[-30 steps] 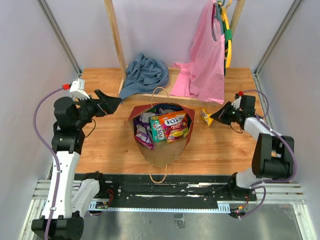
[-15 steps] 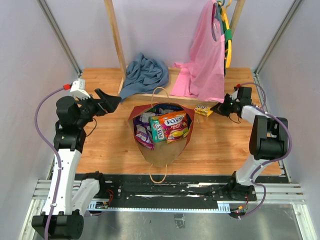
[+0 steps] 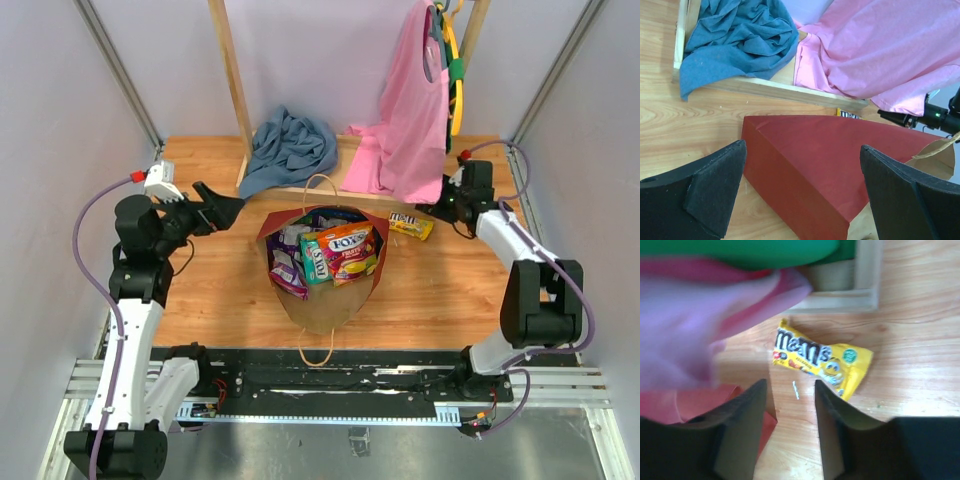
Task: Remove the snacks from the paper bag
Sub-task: Place the snack at the center of the board.
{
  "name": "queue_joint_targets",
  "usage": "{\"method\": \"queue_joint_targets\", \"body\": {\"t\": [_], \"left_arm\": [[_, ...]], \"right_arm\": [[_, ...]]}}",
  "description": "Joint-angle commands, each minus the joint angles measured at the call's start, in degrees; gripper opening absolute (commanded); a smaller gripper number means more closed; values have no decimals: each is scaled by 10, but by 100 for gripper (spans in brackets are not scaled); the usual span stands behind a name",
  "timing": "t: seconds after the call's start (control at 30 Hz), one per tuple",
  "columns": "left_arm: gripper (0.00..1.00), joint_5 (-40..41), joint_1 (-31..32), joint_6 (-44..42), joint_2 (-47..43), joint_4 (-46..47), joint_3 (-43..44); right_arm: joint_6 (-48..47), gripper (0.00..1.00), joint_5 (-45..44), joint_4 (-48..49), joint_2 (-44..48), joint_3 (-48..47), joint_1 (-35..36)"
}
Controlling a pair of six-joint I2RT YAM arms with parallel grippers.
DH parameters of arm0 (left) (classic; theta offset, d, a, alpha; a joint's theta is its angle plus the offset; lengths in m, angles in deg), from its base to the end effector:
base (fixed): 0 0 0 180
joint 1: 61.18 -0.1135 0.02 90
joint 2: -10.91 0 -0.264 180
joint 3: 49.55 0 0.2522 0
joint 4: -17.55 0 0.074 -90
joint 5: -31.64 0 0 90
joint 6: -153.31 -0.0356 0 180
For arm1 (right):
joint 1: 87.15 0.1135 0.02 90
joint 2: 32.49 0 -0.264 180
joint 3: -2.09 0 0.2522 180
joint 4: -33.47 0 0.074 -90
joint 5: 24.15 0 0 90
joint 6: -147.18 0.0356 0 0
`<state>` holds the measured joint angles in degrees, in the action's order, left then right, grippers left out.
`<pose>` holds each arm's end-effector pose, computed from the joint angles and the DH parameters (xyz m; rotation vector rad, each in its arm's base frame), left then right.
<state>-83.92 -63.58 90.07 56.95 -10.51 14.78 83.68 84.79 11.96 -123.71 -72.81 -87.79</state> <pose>0.1813 -0.0078 0.3647 -0.1165 1.7721 -0.6968 0.3528 0.0076 0.2405 0.3496 2.2323 0.6128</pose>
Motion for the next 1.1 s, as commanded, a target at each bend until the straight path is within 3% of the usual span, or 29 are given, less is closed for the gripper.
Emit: {"method": "queue_joint_targets", "body": {"t": [0.0, 0.2, 0.37, 0.6, 0.87, 1.07], "left_arm": [[100, -4, 2, -8, -7, 8, -11], [100, 4, 2, -18, -10, -9, -10], [100, 24, 2, -34, -18, -26, -8], [100, 23, 2, -36, -11, -26, -7], [100, 13, 2, -32, -7, -19, -8], [100, 4, 2, -27, -4, -14, -11]], "right_arm": [[-13, 38, -84, 16, 15, 48, 68], [12, 19, -85, 75, -36, 58, 85], [4, 9, -90, 110, -98, 33, 86], [-8, 9, -43, 151, -139, 29, 84], [-20, 11, -25, 153, -20, 47, 85], [-39, 5, -62, 144, -23, 30, 79]]}}
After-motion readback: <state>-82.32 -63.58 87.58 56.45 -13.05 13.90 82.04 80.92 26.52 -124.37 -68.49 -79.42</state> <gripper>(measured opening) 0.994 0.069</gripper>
